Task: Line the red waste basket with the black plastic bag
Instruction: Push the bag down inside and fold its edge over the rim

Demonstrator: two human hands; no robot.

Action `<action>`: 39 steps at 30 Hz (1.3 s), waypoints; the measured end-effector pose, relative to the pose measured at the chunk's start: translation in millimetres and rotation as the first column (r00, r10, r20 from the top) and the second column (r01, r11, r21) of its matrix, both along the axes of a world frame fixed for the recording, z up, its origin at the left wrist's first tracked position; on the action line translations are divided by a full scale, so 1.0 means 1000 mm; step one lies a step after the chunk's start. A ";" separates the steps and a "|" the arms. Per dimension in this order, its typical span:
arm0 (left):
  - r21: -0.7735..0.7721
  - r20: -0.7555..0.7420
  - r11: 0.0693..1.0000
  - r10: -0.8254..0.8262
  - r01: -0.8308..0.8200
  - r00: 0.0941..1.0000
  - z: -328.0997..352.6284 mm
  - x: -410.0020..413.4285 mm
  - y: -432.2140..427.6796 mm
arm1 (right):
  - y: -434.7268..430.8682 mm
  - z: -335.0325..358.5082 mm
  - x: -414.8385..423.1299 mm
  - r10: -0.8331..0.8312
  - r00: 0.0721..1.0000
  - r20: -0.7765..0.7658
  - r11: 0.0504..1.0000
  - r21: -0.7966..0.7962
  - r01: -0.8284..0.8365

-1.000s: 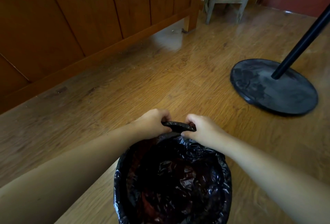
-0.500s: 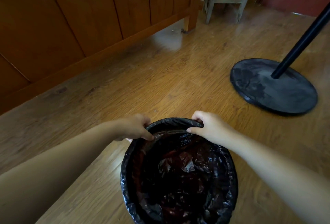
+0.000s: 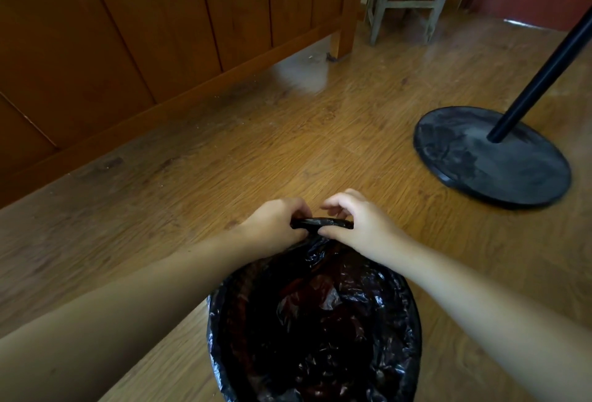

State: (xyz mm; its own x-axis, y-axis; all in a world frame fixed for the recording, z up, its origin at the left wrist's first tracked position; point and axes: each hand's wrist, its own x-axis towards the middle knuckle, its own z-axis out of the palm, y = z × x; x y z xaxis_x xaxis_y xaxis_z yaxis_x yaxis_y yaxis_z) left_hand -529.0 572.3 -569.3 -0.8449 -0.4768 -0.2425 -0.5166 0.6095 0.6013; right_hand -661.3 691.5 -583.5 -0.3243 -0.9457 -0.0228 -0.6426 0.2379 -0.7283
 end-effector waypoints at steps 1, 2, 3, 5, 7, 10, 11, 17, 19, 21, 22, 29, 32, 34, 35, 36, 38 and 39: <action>0.012 0.003 1.000 0.010 -0.010 1.000 -0.001 0.000 -0.001 | 0.002 0.001 0.000 -0.011 1.000 0.008 0.999 -0.040 0.011; 0.031 0.004 0.999 0.023 -0.023 1.000 -0.002 0.001 -0.003 | 0.005 0.001 0.000 -0.017 1.000 0.012 0.998 -0.068 0.017; 0.051 0.003 0.998 0.039 -0.039 0.999 -0.003 0.002 -0.004 | 0.006 0.001 0.000 -0.015 1.000 0.014 0.997 -0.080 0.016; 0.084 0.009 0.994 0.069 -0.070 0.998 -0.005 0.004 -0.004 | 0.007 0.000 0.002 0.000 1.000 0.001 0.998 -0.063 0.000; 0.117 0.012 0.989 0.090 -0.091 0.996 -0.008 0.007 -0.003 | 0.004 -0.002 0.003 0.011 1.000 -0.021 1.000 -0.024 -0.011; 0.183 0.001 0.978 0.105 -0.103 0.995 -0.010 0.010 -0.002 | 0.000 -0.005 0.003 0.010 1.000 -0.019 0.999 0.050 -0.009; 0.203 0.002 0.973 0.113 -0.111 0.994 -0.011 0.011 -0.002 | 0.000 -0.006 0.003 0.013 1.000 -0.028 0.997 0.075 -0.011; 0.269 0.028 0.952 0.144 -0.147 0.989 -0.012 0.012 -0.003 | 0.002 -0.009 -0.001 0.044 0.996 -0.081 0.984 0.175 -0.029; 0.288 0.041 0.942 0.165 -0.170 0.985 -0.012 0.014 -0.005 | 0.005 -0.008 -0.005 0.020 0.998 -0.059 0.982 0.190 -0.009; 0.299 0.052 0.934 0.191 -0.198 0.980 -0.012 0.016 -0.009 | 0.008 -0.007 -0.010 -0.011 0.999 -0.048 0.978 0.210 0.021; 0.307 0.057 0.927 0.207 -0.215 0.977 -0.011 0.018 -0.012 | 0.009 -0.006 -0.013 -0.023 0.999 -0.047 0.975 0.218 0.033; 0.322 0.135 0.923 0.175 -0.210 0.975 -0.011 0.023 -0.019 | 0.009 -0.011 -0.023 -0.064 0.995 -0.081 0.972 0.221 0.081; 0.219 0.154 0.965 0.112 -0.145 0.982 -0.006 0.021 -0.021 | 0.007 -0.010 -0.019 -0.050 0.995 -0.087 0.971 0.228 0.069; 0.081 0.028 0.989 0.125 -0.127 0.992 -0.004 0.018 -0.019 | 0.004 -0.008 -0.015 -0.039 0.996 -0.086 0.973 0.222 0.057; 0.011 -0.055 0.993 0.114 -0.113 0.992 -0.003 0.015 -0.017 | 0.002 -0.008 -0.013 -0.028 0.995 -0.096 0.975 0.219 0.049; -0.031 -0.122 0.996 0.085 -0.089 0.989 -0.001 0.013 -0.014 | 0.001 -0.008 -0.010 -0.015 0.993 -0.113 0.976 0.216 0.040; -0.056 -0.160 0.998 0.014 -0.023 0.987 0.000 0.006 -0.009 | -0.004 -0.007 -0.004 0.016 0.992 -0.128 0.978 0.208 0.011; -0.056 -0.143 0.998 -0.012 0.004 0.990 0.000 0.003 -0.006 | -0.006 -0.007 -0.002 0.036 0.992 -0.122 0.980 0.199 -0.011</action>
